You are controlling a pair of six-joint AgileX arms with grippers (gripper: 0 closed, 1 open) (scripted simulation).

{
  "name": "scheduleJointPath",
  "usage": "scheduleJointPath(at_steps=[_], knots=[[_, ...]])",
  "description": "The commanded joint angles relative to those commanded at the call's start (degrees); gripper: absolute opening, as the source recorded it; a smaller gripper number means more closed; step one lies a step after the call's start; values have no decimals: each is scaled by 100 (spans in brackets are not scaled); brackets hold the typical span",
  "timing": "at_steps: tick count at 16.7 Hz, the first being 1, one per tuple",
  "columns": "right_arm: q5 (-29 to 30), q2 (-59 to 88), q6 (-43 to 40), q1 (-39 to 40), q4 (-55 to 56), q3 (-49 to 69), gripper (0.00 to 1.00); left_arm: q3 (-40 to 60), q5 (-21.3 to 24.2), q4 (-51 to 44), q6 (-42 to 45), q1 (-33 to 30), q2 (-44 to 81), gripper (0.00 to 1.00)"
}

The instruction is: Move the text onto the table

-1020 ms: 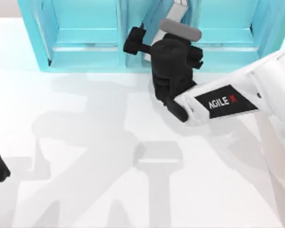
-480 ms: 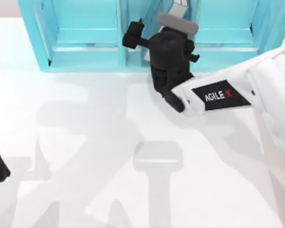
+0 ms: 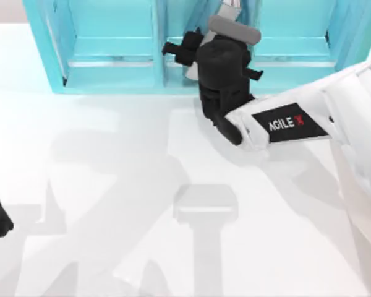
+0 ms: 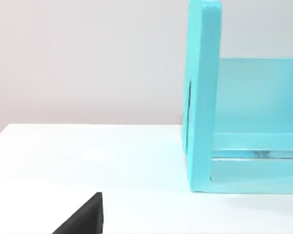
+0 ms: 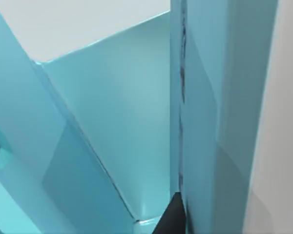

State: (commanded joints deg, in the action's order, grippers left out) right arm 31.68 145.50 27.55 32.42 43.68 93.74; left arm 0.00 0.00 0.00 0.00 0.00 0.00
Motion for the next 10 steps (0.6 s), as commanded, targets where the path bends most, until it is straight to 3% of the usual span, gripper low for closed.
scheduleJointPath(at_steps=[4,10], knots=[[0,0,0,0,0,0,2,0,0,0,0,0,0,100],[0,0,0,0,0,0,0,0,0,0,0,0,0,100]])
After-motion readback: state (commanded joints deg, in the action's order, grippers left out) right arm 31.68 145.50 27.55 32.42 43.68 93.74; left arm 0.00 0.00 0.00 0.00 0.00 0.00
